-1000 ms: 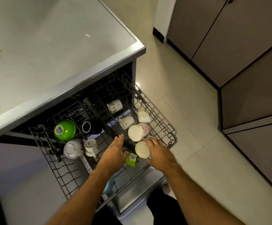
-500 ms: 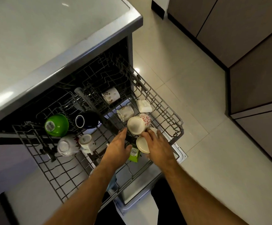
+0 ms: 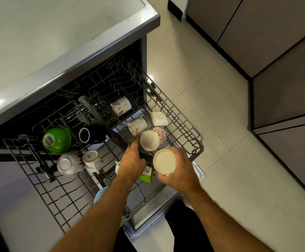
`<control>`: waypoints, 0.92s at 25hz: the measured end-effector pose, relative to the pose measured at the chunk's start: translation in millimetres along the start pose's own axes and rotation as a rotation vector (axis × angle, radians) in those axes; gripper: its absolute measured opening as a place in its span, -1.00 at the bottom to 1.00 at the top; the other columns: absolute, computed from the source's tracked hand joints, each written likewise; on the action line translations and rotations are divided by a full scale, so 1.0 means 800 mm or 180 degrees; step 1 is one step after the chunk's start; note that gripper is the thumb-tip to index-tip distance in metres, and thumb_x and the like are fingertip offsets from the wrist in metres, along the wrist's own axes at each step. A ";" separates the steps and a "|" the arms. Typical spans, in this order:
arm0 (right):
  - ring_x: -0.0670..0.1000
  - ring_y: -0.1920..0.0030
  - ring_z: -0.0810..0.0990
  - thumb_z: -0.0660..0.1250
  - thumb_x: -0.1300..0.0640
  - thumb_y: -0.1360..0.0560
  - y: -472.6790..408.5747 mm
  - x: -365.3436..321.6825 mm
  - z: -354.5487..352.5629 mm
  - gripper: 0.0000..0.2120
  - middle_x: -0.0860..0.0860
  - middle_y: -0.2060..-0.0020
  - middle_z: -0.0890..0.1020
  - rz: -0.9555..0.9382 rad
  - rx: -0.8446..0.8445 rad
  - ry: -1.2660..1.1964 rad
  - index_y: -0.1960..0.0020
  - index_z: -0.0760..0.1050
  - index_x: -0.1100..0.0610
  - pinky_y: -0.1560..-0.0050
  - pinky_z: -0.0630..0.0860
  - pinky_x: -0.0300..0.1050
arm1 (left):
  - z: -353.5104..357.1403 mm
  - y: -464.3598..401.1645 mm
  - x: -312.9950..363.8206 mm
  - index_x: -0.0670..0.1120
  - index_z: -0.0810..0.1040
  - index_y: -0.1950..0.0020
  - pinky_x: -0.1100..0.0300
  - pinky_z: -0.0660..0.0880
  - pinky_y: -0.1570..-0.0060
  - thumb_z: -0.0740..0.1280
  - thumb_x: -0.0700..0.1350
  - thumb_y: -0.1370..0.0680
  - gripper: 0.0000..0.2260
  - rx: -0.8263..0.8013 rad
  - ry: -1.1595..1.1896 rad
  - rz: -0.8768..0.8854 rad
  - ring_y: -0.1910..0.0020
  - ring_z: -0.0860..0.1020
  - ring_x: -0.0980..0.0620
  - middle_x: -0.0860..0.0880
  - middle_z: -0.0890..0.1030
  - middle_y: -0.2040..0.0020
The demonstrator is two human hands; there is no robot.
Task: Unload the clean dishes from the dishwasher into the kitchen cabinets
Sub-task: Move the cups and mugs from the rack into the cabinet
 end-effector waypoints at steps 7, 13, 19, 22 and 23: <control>-0.06 -0.07 0.56 0.66 -0.18 -0.05 0.000 0.017 -0.047 -0.17 -0.13 -0.12 0.50 0.0892 0.1144 -0.1195 -0.20 0.31 -0.19 0.14 0.64 -0.20 | 0.005 -0.004 0.022 -0.03 0.04 -0.56 -0.13 0.20 -0.42 0.56 0.05 -0.34 -0.04 0.0900 -0.0446 0.0185 -0.42 0.23 -0.13 -0.07 0.35 -0.45; -0.08 -0.11 0.58 0.65 -0.16 -0.12 -0.009 0.027 -0.048 -0.12 -0.20 -0.15 0.50 0.1007 0.1135 -0.1587 -0.34 0.30 -0.17 0.05 0.64 -0.21 | 0.025 -0.030 0.031 -0.06 0.16 -0.51 0.04 0.50 -0.22 0.59 0.17 -0.26 -0.03 0.0842 0.0748 -0.0150 -0.34 0.46 -0.10 -0.10 0.42 -0.39; -0.07 -0.12 0.58 0.68 -0.05 -0.17 -0.001 0.011 -0.060 -0.13 -0.24 -0.13 0.51 0.0918 0.1081 -0.1650 -0.36 0.31 -0.14 0.03 0.64 -0.21 | -0.009 0.019 0.027 -0.06 0.34 -0.31 0.26 0.49 0.02 0.62 0.18 -0.19 -0.17 0.1293 0.1038 0.0075 -0.10 0.49 0.05 0.00 0.46 -0.19; -0.03 -0.15 0.56 0.66 -0.12 -0.13 0.012 -0.016 -0.078 -0.15 -0.15 -0.15 0.53 0.0914 0.1205 -0.1758 -0.32 0.33 -0.18 -0.05 0.65 -0.03 | -0.045 0.060 0.013 0.05 0.33 -0.28 0.20 0.57 0.02 0.62 0.12 -0.17 -0.22 0.1326 0.1374 0.0199 -0.10 0.50 0.07 0.04 0.43 -0.17; -0.04 -0.15 0.55 0.64 -0.14 -0.11 0.018 -0.030 -0.086 -0.16 -0.15 -0.14 0.54 0.0904 0.1272 -0.1797 -0.30 0.34 -0.20 -0.07 0.63 0.01 | -0.061 0.076 0.008 0.07 0.33 -0.26 0.23 0.56 0.04 0.62 0.09 -0.18 -0.25 0.1341 0.1455 0.0248 -0.10 0.51 0.06 0.04 0.45 -0.16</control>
Point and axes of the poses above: each hand's wrist, its own y-axis away from the middle knuckle, its own z-axis out of the palm, x = y × z, the point moved 8 cm from there along -y, towards the middle knuckle
